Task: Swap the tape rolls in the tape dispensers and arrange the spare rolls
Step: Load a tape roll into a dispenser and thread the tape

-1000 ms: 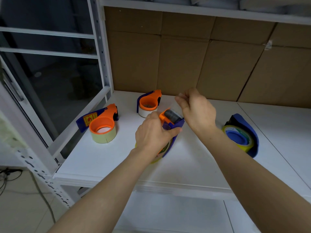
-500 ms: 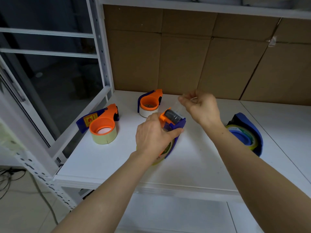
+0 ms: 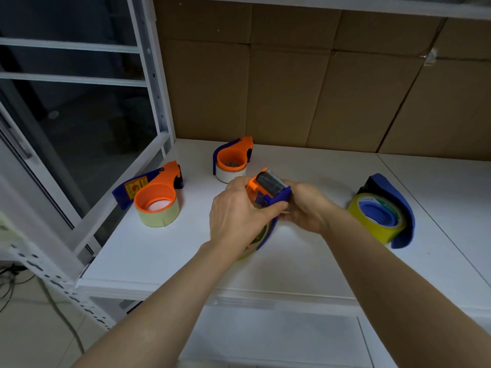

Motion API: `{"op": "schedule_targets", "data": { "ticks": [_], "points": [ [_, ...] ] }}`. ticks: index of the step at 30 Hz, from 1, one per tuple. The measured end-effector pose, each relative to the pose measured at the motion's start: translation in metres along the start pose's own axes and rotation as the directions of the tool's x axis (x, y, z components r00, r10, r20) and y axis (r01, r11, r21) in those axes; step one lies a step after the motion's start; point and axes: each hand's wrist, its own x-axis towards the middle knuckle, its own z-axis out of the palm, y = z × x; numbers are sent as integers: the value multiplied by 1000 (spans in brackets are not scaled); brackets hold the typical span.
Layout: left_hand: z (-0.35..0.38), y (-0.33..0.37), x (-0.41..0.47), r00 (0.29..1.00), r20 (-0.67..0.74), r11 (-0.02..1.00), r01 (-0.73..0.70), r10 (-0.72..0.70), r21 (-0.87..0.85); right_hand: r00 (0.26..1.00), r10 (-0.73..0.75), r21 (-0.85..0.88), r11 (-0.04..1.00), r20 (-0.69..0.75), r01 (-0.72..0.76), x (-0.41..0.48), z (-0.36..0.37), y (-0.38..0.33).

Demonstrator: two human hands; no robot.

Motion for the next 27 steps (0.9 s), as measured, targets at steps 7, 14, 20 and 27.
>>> {"op": "schedule_targets", "data": {
  "ticks": [7, 14, 20, 27],
  "points": [
    [-3, 0, -2, 1000, 8, 1000, 6, -6, -5, 956, -182, -175, 974, -230, 143, 3, -7, 0],
    [0, 2, -1, 1000, 3, 1000, 27, -27, 1, 892, -439, -553, 772, -107, 314, -22, 17, -21],
    [3, 2, 0, 999, 1, 999, 41, -41, 2, 917, -354, -357, 893, -182, 274, -16, 19, -16],
    [2, 0, -2, 1000, -8, 1000, 9, -9, 0, 924, -343, -286, 914, -167, 287, -14, 18, -7]
  ]
}}
